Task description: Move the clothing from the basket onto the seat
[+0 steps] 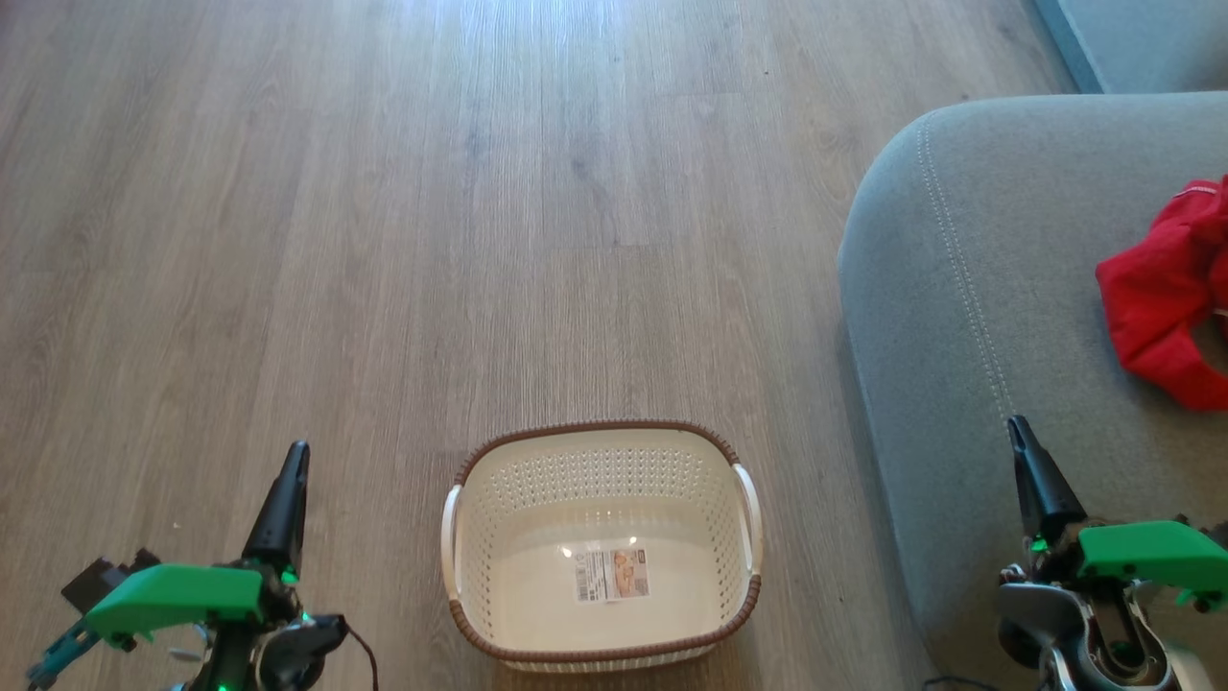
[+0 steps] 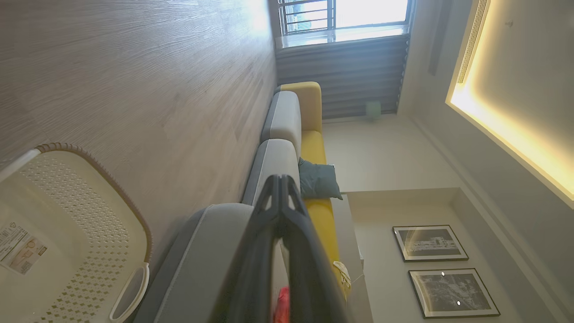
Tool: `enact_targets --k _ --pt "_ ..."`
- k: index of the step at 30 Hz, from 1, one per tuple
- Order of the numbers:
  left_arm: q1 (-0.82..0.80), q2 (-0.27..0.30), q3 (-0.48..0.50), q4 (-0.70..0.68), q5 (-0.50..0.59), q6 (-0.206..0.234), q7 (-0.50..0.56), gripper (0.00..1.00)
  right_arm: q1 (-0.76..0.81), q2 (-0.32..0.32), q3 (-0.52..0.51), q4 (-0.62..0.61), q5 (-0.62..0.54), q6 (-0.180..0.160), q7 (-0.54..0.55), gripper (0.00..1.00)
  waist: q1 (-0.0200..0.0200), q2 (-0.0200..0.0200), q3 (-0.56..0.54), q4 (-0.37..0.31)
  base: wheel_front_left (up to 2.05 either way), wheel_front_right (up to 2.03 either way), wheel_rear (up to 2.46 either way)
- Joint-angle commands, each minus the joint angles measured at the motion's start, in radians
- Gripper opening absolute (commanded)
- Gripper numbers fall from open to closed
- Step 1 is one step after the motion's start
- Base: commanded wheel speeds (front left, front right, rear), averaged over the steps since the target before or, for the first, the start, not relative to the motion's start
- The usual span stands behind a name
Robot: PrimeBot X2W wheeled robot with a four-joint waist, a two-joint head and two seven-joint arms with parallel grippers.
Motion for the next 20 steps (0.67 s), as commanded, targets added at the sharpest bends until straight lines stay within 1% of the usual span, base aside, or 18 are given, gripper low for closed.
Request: enact_targets --k 1,5,20 --pt "-0.06 0.008 0.042 -0.029 -0.033 -0.014 0.011 0.0 -0.051 -0.004 0.013 -0.038 0.035 0.0 0.015 0.0 0.0 0.0 0.0 -0.001 0.0 0.0 0.0" --pt "-0.062 0.008 0.048 -0.028 -0.068 -0.018 0.021 0.0 -0.053 -0.004 0.009 -0.039 0.068 0.0 0.025 0.0 0.0 0.0 0.0 -0.002 0.0 0.0 0.0" --pt "-0.062 0.008 0.048 -0.028 -0.068 -0.018 0.021 0.0 -0.053 -0.004 0.009 -0.039 0.068 0.0 0.025 0.0 0.0 0.0 0.0 -0.002 0.0 0.0 0.0"
